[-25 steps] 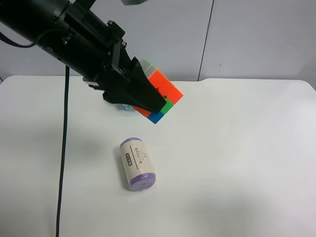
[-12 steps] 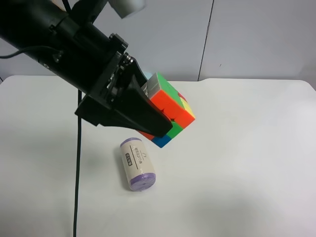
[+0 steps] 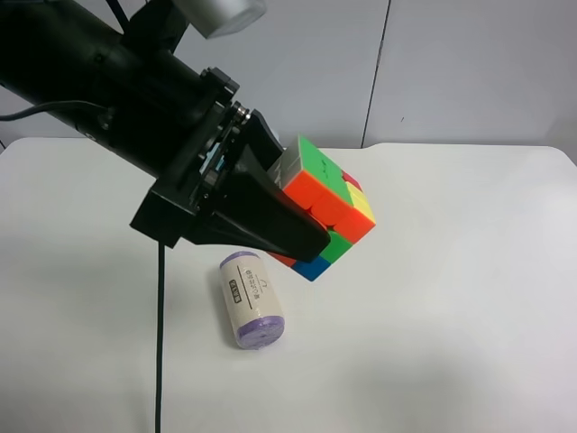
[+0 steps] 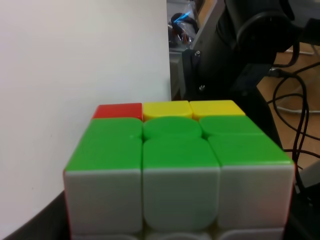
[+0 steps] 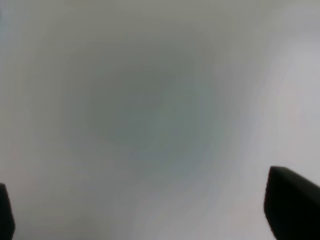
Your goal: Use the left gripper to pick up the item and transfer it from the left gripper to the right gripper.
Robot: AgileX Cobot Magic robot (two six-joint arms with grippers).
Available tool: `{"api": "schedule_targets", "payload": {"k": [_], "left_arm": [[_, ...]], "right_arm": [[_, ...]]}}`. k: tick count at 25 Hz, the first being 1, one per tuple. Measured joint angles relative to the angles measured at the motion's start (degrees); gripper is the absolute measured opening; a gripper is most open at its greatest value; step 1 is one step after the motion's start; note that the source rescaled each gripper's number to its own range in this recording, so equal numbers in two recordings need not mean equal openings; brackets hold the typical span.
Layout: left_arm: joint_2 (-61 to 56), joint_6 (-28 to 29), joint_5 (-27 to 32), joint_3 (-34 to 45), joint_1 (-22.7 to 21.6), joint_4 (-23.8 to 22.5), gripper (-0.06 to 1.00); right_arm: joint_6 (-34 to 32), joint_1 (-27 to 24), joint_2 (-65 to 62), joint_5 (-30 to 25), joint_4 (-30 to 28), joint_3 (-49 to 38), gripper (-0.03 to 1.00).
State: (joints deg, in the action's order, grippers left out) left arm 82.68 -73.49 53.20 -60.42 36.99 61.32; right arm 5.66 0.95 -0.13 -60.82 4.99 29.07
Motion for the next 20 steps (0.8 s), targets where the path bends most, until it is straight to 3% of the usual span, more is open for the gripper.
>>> {"api": "schedule_targets", "payload": {"k": [7, 11, 14, 20], "left_arm": [[0.0, -3.1, 0.0, 0.0, 0.0, 1.9, 0.00], [0.0, -6.4, -0.1, 0.0, -1.2, 5.3, 0.00], [0.0, -9.1, -0.1, 0.0, -3.2, 8.5, 0.00], [0.0, -12.2, 1.1, 0.0, -6.6, 11.5, 0.00]], "right_arm": [[-0.1, 0.0, 0.6, -0.4, 1.3, 0.1, 1.00], [-2.2, 0.0, 8.9, -1.5, 3.7, 3.7, 1.00], [-2.5, 0.4, 16.9, -0.7, 8.9, 6.4, 1.00], [2.1, 5.2, 29.6, 8.2, 23.3, 7.5, 1.00]]}}
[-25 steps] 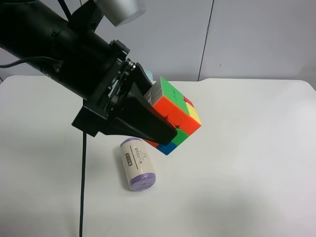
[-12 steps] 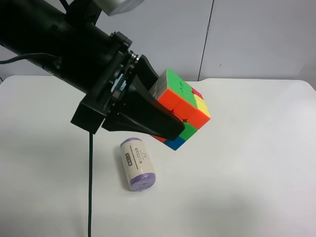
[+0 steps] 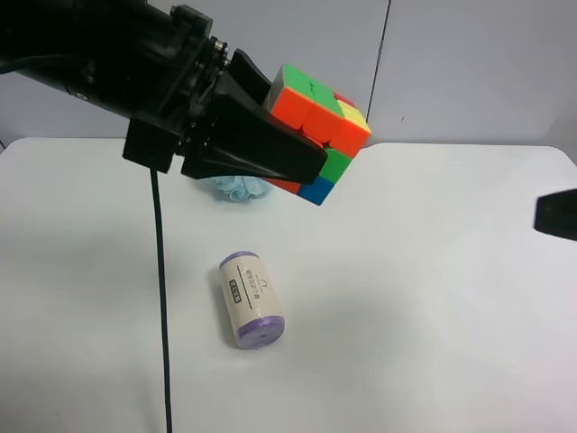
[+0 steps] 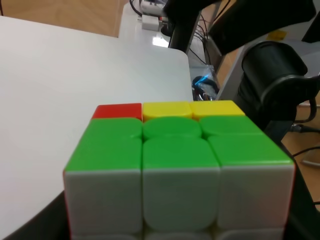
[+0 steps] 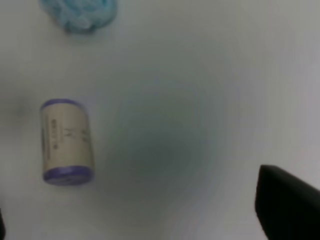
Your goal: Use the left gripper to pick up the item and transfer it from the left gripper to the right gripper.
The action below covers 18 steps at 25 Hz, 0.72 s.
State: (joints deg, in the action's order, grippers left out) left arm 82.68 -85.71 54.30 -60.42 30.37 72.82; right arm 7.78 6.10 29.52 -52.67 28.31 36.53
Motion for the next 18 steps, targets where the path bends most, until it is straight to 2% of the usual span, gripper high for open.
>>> {"api": "schedule_targets", "payload": {"k": [4, 9, 14, 18], "left_arm": [[0.0, -0.5, 1.1, 0.0, -2.1, 0.4, 0.00], [0.0, -2.6, 2.6, 0.0, -5.0, 2.3, 0.00], [0.0, -5.9, 5.4, 0.0, -8.0, 6.6, 0.00], [0.0, -7.1, 8.1, 0.0, -9.9, 7.8, 0.00]], "right_arm": [[6.7, 1.6, 6.8, 4.3, 13.1, 0.1, 1.00], [19.2, 1.7, 13.6, 5.4, 31.8, 0.1, 1.00], [30.0, 1.8, 18.8, 4.3, 47.7, 0.1, 1.00], [36.2, 1.8, 22.5, 1.0, 58.2, 0.1, 1.00]]}}
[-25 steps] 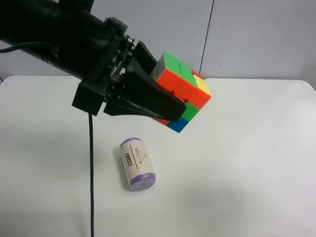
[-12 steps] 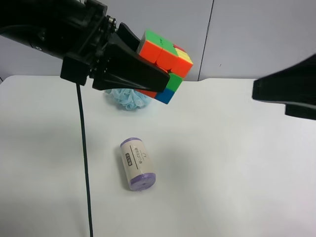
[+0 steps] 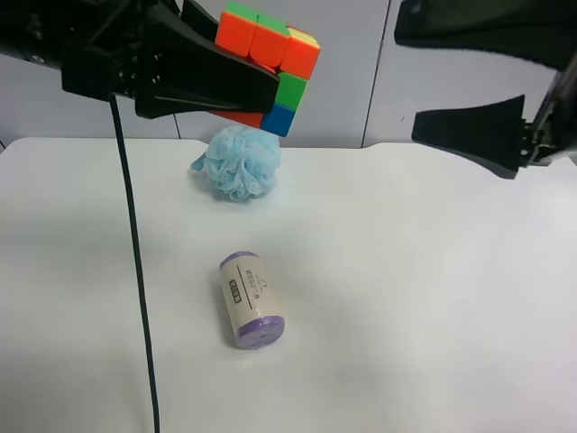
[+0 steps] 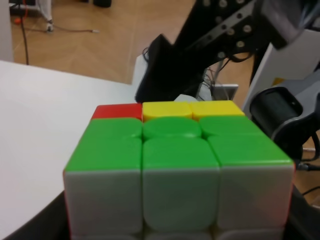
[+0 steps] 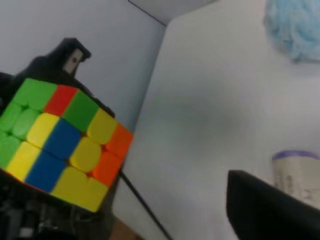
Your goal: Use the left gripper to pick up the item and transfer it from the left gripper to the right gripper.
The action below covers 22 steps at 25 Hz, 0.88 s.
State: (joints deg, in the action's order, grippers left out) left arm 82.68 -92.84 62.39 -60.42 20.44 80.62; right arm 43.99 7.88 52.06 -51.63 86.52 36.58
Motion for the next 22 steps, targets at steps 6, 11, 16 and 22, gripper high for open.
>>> {"api": "schedule_targets", "payload": {"k": [6, 11, 16, 22], "left_arm": [[0.0, -0.8, 1.8, 0.0, -0.6, 0.1, 0.00], [0.0, -1.4, 2.0, 0.0, -0.6, 0.2, 0.00], [0.0, -2.6, 2.0, 0.0, -0.6, 0.9, 0.00], [0.0, -5.5, 1.8, 0.0, -0.6, 3.8, 0.00]], "right_arm": [[5.8, 0.0, 6.8, -7.5, 11.5, 0.2, 1.00], [6.5, 0.0, 11.9, -11.5, 12.6, 0.4, 1.00], [6.7, 0.0, 15.0, -14.5, 12.6, 0.5, 1.00], [6.7, 0.0, 16.3, -16.5, 12.7, 3.2, 1.00]]}}
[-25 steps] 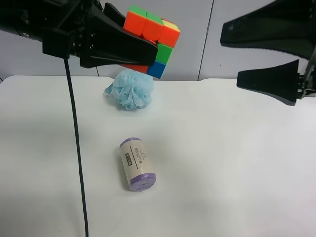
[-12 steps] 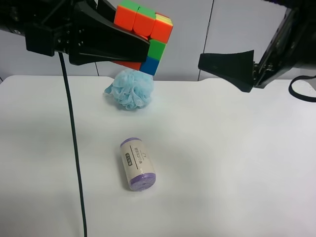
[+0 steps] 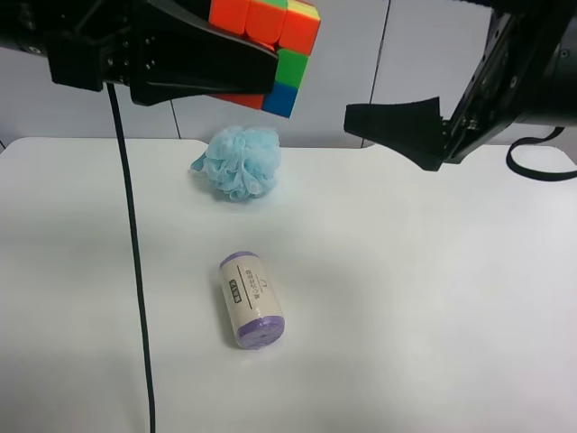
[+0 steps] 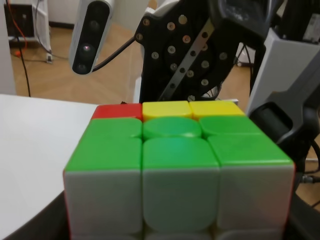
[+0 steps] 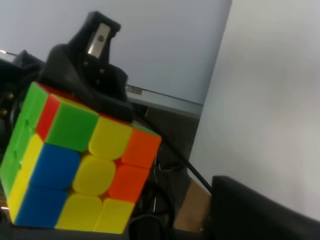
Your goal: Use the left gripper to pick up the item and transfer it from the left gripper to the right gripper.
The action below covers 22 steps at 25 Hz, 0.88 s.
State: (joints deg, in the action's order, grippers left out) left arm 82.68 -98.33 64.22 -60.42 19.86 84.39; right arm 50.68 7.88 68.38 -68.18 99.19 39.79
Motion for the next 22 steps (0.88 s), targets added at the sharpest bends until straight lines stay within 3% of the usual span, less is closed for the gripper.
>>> {"api": "schedule_targets", "payload": {"k": [6, 13, 22], "left_arm": [[0.0, -2.6, -1.2, 0.0, 1.0, 1.7, 0.00], [1.0, -5.2, -5.9, 0.0, 6.0, 2.8, 0.00], [4.8, -11.3, -6.8, 0.0, 8.1, 9.6, 0.00]], "right_arm": [[-0.5, 0.0, 1.4, -0.6, 0.1, 0.8, 1.00], [-0.6, 0.0, 2.0, -0.6, 0.1, 0.8, 1.00], [-0.4, 0.0, 2.1, -0.6, 0.1, 0.8, 1.00]]}}
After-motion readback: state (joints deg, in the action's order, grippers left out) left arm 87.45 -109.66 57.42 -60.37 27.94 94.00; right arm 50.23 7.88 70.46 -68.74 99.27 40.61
